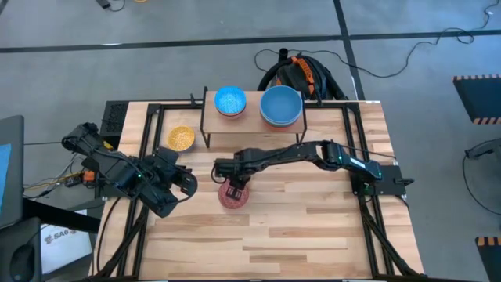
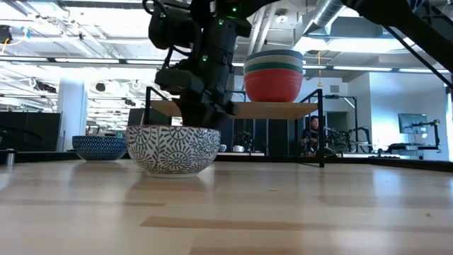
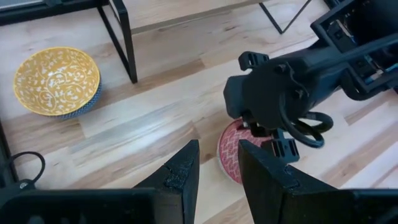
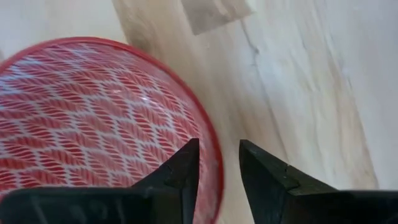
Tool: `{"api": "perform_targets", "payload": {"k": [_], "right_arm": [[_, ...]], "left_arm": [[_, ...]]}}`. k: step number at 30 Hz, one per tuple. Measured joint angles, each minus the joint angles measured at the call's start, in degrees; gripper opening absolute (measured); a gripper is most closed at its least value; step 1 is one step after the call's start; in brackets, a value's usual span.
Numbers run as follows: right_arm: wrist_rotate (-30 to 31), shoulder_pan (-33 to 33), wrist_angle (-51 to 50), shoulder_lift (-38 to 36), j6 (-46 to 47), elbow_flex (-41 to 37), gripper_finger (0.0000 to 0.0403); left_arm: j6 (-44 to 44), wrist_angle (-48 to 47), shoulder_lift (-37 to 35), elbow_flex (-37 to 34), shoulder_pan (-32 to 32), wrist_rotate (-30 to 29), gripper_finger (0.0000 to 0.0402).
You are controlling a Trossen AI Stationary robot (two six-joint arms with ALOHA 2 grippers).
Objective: Place and stack bowls onto a shelf
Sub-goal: Stack the blue-red patterned bowl on top of the yellow-blue patterned bowl on the shelf
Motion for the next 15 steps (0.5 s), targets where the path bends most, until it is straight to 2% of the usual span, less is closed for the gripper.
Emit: {"api": "perform_targets", "payload": {"k": [4, 12, 15], "right_arm": [[0.0, 0.1, 1.3, 0.0, -0.1, -0.3, 0.0122], [-0.3, -0.3, 1.9, -0.2, -3.3, -0.3, 0.0037], [-0.1, -0.2, -1.3, -0.6, -4.4, 0.7, 0.0037]], "left_arm": [[0.0, 0.0, 0.0, 0.0, 0.0, 0.0, 0.0096], [0.4, 0.0, 0.0, 0.0, 0.1, -0.7, 0.0096], [0.7, -0.4, 0.0, 0.0, 0.1, -1.3, 0.0096]]}}
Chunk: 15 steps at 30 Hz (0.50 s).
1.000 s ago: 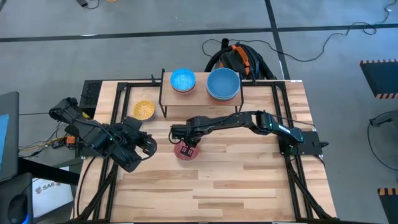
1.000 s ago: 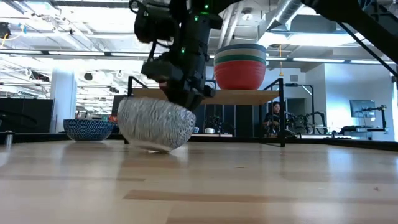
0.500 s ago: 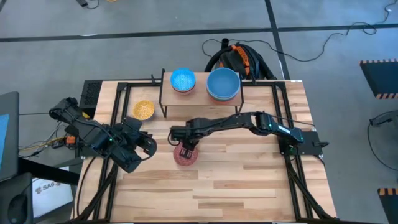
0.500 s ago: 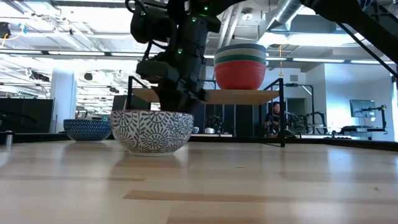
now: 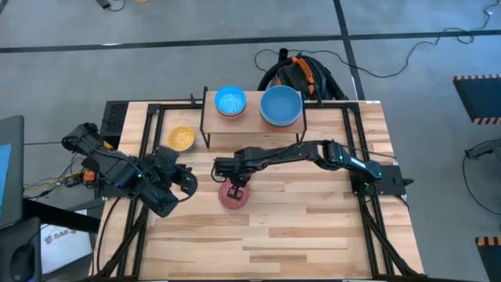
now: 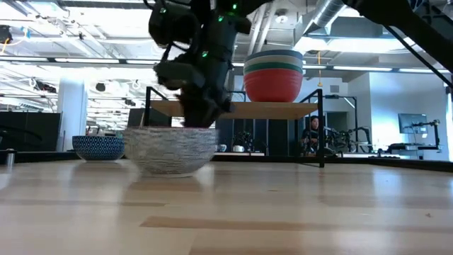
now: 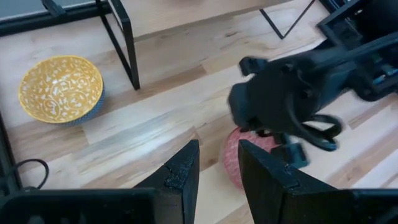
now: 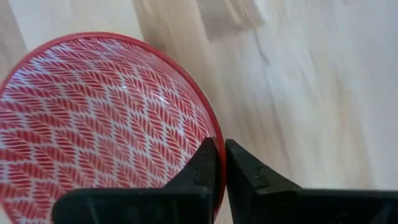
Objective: Place and stack bowls onto a shelf
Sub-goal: Stack the blue-red patterned bowl on top of the yellow-blue patterned bowl on the shelf
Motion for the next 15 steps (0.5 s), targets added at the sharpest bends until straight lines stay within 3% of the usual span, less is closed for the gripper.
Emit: {"api": "perform_targets", "payload": {"k": [7, 12, 15], "right_arm": [[4.3, 0.4, -10.4, -3.8, -1.3, 4.2, 0.0037], [11.3, 2.1, -14.2, -12.1, -2.7, 3.7, 0.0037], [15.2, 2.8, -14.9, -16.2, -2.7, 3.5, 0.0036]], "left_arm": [[7.8, 2.8, 1.7, -2.2, 0.8, 2.8, 0.0096], [9.2, 14.7, 2.7, -11.0, 0.9, 4.5, 0.0096], [10.7, 24.5, 3.0, -15.5, 1.5, 2.1, 0.0096]]}}
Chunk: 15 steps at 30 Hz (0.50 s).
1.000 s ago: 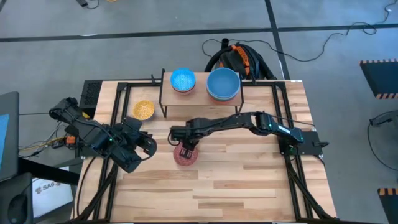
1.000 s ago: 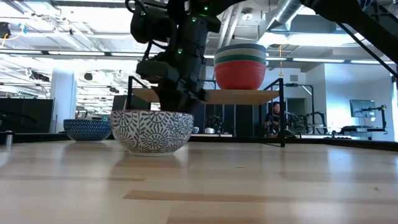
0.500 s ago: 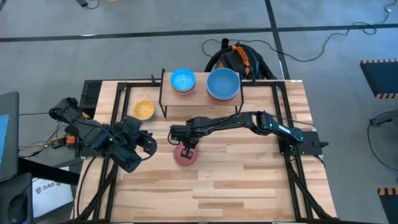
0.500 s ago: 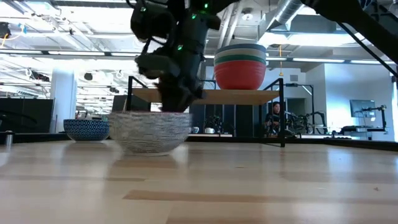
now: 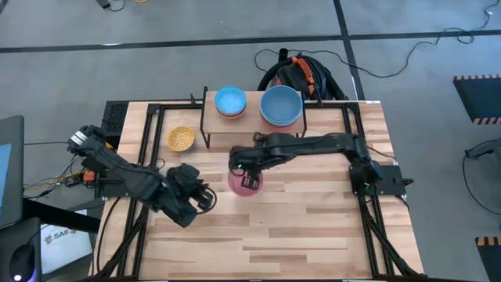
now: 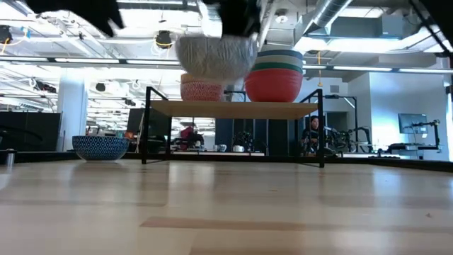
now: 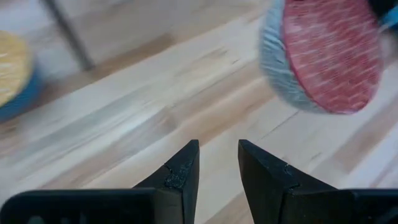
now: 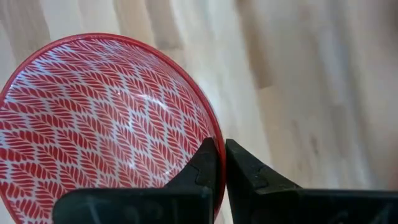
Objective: Place and stack bowls onto a shelf
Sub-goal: Stack the blue-red patterned bowl on top of the yellow-blue patterned bowl on the shelf
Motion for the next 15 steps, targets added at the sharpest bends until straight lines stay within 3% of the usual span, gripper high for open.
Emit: {"api": "perform_targets", "payload": {"k": [6, 10, 15], "right_arm": [[6.9, -0.8, 1.7, -2.9, 1.6, 0.0, 0.0037], [11.8, -0.7, 1.8, -2.9, 1.6, 0.0, 0.0037], [13.0, -0.3, 1.7, -2.9, 1.6, 0.0, 0.0037]], "left_arm": [[12.7, 21.0, 0.8, -4.2, 5.0, -6.2, 0.0097], [18.7, 26.0, 1.8, -4.4, 7.9, -9.0, 0.0109], [20.7, 27.6, 1.8, -4.4, 9.5, -9.5, 0.0141]]}}
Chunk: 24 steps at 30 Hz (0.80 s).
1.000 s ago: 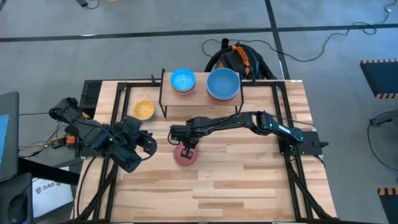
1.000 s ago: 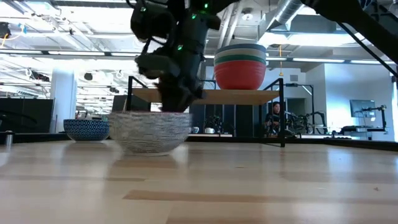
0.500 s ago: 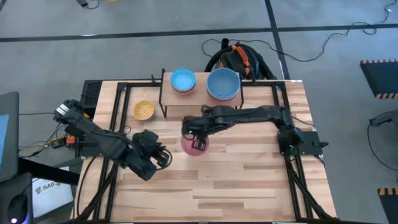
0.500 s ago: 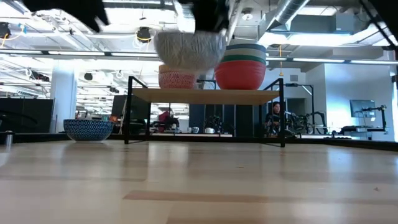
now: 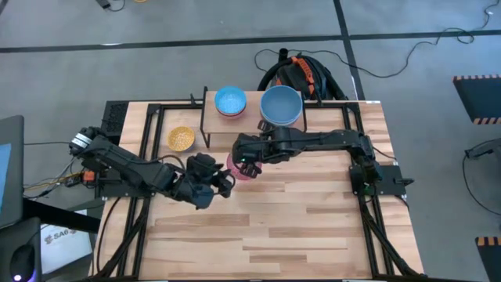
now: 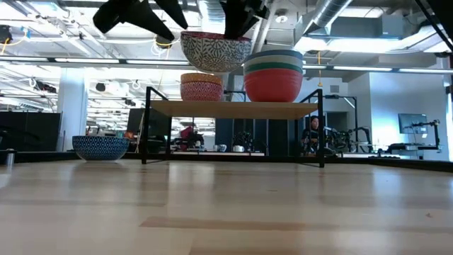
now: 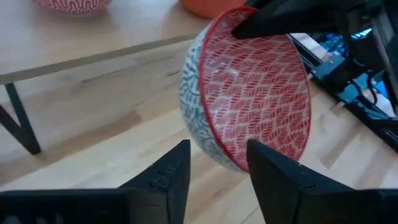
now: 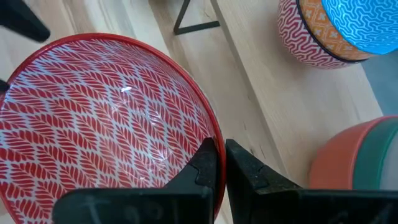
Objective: Place and stack bowls onto a shelf
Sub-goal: Stack the blue-red patterned bowl on top of the yellow-blue patterned bowl on the shelf
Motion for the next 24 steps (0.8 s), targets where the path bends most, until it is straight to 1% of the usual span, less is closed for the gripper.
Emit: {"api": "perform_targets", "payload": {"k": [5, 8, 11, 16, 24], "right_arm": [[0.1, 0.1, -0.3, 0.0, 0.0, 0.0, 0.0037], [0.1, 0.1, 0.4, 0.0, -0.2, 0.0, 0.0037], [0.0, 0.4, 1.3, 0.0, -0.3, 0.0, 0.0037], [-0.9, 1.1, 0.5, 0.0, -0.5, -0.1, 0.0037], [-0.6, 1.8, 0.6, -0.4, 0.8, -0.1, 0.0037]], "left_arm": [[0.4, 1.0, -0.2, 0.0, 0.0, -0.5, 0.0168], [0.2, 0.6, -0.1, 0.0, 1.1, 0.2, 0.0173], [-1.2, -1.4, 1.0, 0.0, 3.0, 2.1, 0.0168], [-2.3, -1.9, 1.9, 0.1, 4.8, 5.0, 0.0130], [-4.1, -1.4, 1.8, 0.1, 5.3, 4.3, 0.0038]]}}
